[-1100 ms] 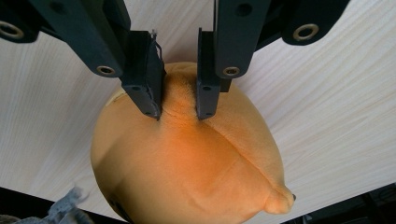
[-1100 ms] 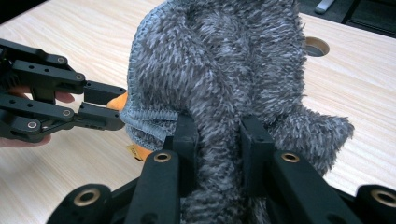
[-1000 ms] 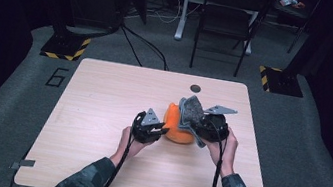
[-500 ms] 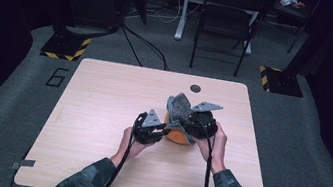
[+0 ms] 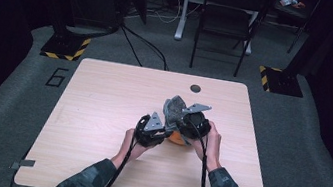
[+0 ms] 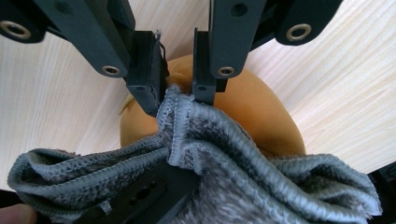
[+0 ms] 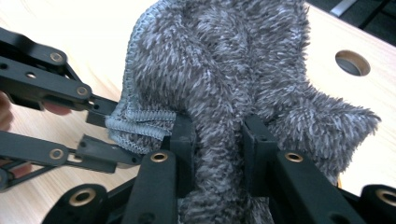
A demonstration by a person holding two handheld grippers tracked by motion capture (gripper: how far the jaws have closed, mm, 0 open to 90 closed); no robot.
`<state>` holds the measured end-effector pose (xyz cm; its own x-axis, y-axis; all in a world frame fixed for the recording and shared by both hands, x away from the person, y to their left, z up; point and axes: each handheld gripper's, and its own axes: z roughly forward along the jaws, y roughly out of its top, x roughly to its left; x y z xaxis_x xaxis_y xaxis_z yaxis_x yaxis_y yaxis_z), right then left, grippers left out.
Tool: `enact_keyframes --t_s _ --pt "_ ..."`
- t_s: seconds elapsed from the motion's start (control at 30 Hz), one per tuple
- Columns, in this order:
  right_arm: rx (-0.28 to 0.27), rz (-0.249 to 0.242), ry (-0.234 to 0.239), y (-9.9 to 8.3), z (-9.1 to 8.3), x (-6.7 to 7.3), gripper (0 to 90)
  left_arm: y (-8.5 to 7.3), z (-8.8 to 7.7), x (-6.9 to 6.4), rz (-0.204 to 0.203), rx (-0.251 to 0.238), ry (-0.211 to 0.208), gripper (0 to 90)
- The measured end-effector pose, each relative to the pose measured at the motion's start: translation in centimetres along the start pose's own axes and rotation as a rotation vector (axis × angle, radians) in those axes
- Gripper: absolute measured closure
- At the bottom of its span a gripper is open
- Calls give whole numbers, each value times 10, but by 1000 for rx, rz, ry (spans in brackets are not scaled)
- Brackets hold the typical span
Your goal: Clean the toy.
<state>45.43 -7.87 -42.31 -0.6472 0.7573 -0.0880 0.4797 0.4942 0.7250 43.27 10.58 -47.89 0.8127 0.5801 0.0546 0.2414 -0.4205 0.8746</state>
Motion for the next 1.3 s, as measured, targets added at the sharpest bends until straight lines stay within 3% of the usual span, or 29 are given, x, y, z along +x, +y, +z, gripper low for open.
enact_keyframes --t_s 0.13,0.27,0.3,0.47,0.93,1.3 --pt "15 -9 3 -2 2 0 693 -1 1 1 -1 10 -8 774" --pt "8 22 20 -5 2 -1 705 -3 1 0 -6 3 -2 788" --pt "-1 7 21 -5 2 -3 707 -2 1 1 -3 5 -3 790" --pt "1 29 35 -6 -1 -6 711 -2 2 0 -3 -2 -7 798" --pt "7 80 33 -14 -11 -19 713 -1 2 1 14 -8 -16 801" --pt "26 154 16 -31 -17 -42 715 0 4 1 4 -21 -10 800"
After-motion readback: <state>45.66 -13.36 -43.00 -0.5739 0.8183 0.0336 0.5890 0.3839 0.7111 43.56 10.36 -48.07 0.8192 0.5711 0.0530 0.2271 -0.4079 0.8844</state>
